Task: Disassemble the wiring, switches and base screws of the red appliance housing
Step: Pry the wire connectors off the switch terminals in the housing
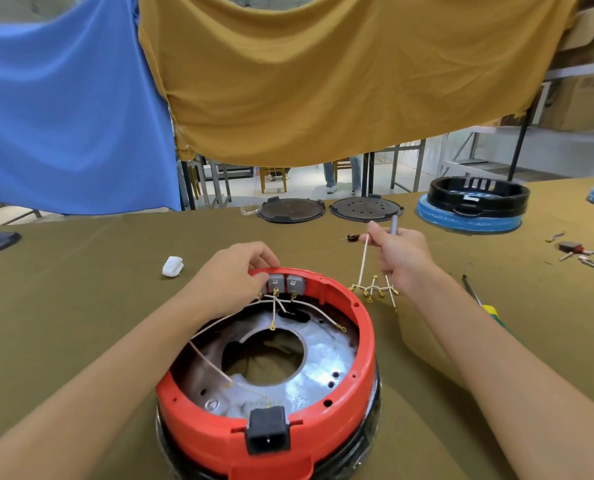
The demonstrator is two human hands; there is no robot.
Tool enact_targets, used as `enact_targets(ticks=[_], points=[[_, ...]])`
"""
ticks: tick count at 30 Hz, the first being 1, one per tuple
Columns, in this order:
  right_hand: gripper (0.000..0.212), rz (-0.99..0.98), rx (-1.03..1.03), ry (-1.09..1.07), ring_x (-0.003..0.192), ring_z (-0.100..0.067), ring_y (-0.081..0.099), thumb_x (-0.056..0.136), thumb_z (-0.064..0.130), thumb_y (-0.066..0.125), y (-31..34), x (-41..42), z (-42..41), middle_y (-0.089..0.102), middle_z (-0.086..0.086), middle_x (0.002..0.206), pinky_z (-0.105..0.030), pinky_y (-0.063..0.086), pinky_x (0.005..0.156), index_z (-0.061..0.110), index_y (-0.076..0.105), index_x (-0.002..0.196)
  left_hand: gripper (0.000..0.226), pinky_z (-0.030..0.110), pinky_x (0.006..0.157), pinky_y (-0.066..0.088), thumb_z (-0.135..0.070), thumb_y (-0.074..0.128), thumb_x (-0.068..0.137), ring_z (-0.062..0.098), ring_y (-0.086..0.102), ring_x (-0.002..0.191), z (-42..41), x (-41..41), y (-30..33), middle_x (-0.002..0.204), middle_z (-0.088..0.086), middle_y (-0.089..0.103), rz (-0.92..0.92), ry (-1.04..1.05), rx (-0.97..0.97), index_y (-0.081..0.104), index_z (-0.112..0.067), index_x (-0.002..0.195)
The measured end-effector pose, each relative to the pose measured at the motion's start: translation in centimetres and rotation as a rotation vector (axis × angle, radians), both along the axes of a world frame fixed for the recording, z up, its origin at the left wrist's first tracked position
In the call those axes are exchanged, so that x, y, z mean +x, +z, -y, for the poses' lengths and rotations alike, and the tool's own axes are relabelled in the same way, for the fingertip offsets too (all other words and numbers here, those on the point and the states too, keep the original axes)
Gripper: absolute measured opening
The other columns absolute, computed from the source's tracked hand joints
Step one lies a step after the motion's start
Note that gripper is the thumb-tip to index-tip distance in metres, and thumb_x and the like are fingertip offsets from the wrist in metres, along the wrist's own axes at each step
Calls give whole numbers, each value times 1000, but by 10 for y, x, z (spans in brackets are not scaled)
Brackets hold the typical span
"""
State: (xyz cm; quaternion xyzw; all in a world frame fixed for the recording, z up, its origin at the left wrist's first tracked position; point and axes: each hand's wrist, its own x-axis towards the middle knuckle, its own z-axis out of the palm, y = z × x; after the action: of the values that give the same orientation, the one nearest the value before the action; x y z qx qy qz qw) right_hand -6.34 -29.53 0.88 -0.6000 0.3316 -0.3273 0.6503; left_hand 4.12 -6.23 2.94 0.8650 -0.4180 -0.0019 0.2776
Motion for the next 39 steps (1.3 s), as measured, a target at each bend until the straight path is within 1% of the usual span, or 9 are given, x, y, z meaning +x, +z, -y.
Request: enact_targets(ticks=[3,6,8,12,16,20,29,35,39], points=[[19,-81,-184,-24,55,-7,42,97,26,64,-2,-1,4,74,1,83,-24,36,52,12,70,86,32,23,80,49,-9,60,92,2,64,93,-9,8,11,102,-16,68,-119,-77,51,68,-40,100],[25,-234,-342,-62,61,-10,49,97,31,64,-4,0,7,69,-3,82,-26,37,53,8,70,90,43,29,103,45,-1,57,93,1,61,113,-22,16,18,122,-16,66,-209,-180,128,67,-35,119],[35,-240,-371,-131,62,-13,48,99,34,59,-4,2,10,60,-8,76,-27,39,55,0,69,98,37,31,104,45,-8,57,97,6,61,115,-29,20,17,123,-11,65,-226,-172,147,63,-34,122],[26,-51,-116,-45,60,-10,43,102,29,53,7,-1,5,63,-6,84,-24,38,51,10,69,94,25,29,92,49,-18,52,102,13,67,96,-34,19,7,103,-7,70,-243,-167,88,65,-35,115],[26,330,331,259,48,-6,35,104,17,46,18,-6,-8,59,-5,77,-15,29,40,1,65,102,26,19,82,46,-14,53,101,13,66,93,-32,24,9,98,-4,71,-269,-178,58,68,-34,111],[35,476,468,497,57,-12,54,106,25,41,26,-6,-26,64,-9,75,-21,49,51,1,66,99,28,20,87,46,-15,55,100,13,66,96,-26,27,7,98,-6,73,-259,-206,54,69,-36,111],[46,299,-13,583,57,-12,29,103,49,42,17,2,-54,31,2,65,-27,30,53,11,62,86,30,42,104,45,-22,52,102,10,64,106,-29,31,-4,110,-13,70,-193,-285,25,66,-40,121],[26,226,-348,527,56,-14,50,100,27,58,12,2,-63,58,-1,61,-25,46,53,8,65,84,29,42,103,47,-26,53,101,6,64,108,-33,26,-2,116,-14,68,-188,-329,32,61,-41,124],[19,288,-471,509,54,-13,56,99,17,61,9,3,-69,62,1,59,-24,49,51,8,61,82,19,42,98,49,-27,59,98,6,63,104,-35,21,-2,110,-17,64,-130,-328,10,53,-44,105]])
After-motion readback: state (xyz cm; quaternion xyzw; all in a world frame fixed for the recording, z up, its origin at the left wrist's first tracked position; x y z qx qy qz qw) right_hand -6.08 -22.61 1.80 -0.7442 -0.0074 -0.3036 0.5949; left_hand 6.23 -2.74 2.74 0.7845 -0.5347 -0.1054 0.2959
